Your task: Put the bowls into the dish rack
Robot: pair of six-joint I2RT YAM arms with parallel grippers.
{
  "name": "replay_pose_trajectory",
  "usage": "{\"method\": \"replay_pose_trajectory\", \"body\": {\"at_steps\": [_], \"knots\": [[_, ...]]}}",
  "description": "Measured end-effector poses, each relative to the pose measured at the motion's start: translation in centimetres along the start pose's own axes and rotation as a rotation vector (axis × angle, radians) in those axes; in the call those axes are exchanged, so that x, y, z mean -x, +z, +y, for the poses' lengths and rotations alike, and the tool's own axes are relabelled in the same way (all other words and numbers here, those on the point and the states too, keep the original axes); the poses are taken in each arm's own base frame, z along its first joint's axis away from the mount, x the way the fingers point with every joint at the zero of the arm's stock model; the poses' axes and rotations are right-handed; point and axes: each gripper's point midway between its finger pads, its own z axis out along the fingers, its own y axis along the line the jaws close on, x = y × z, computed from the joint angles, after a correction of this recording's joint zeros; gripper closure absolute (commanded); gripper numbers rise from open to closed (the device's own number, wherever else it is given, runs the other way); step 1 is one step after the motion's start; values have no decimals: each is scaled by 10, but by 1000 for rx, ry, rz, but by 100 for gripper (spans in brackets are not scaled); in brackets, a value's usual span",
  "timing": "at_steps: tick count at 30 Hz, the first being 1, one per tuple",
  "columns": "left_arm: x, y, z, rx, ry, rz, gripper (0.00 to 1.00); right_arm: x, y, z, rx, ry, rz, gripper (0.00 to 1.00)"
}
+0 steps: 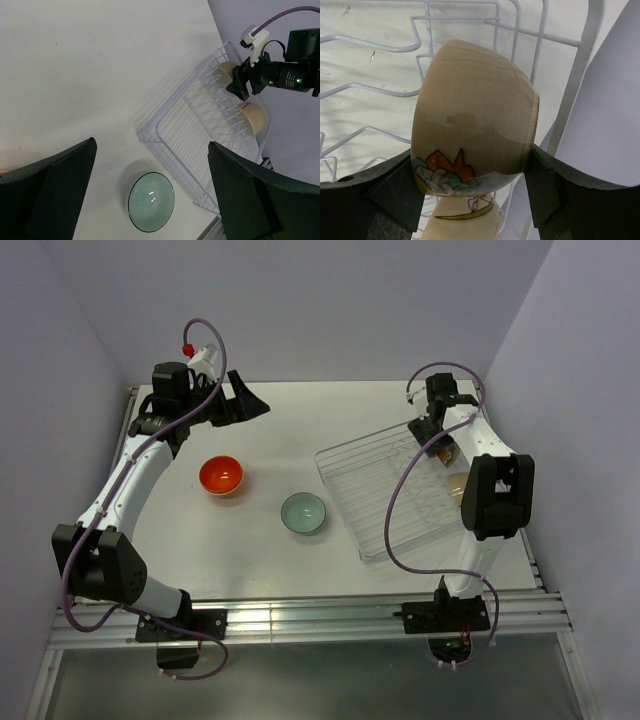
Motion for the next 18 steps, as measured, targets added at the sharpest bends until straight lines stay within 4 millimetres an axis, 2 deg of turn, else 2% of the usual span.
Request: {"method": "replay_pose_trajectory", "body": {"at_steps": [5, 6, 8, 9, 12, 13, 14, 18], "knots": [[-1, 0, 0, 1, -1, 2, 0, 0, 0, 0, -2, -1, 2, 48], [-1, 0, 0, 2, -2, 4, 0, 0, 0, 1, -2, 0, 2, 41], [-2, 0, 1, 4, -4, 8, 0, 0, 0, 1, -2, 0, 2, 39], [-2, 0, 1, 5, -3, 9, 1, 0, 0, 1, -2, -1, 3, 26], [-3, 0, 1, 6, 0, 11, 0, 1, -1, 3, -2, -4, 3, 22], [-3, -1, 2, 6, 0, 12, 1, 1, -1, 3, -2, -4, 4, 5], [-3, -1, 2, 6, 0, 12, 0, 2, -1, 4, -2, 1, 3, 1], [-3, -1, 2, 7, 3, 13, 0, 4, -2, 7, -1, -10, -1, 0]]}}
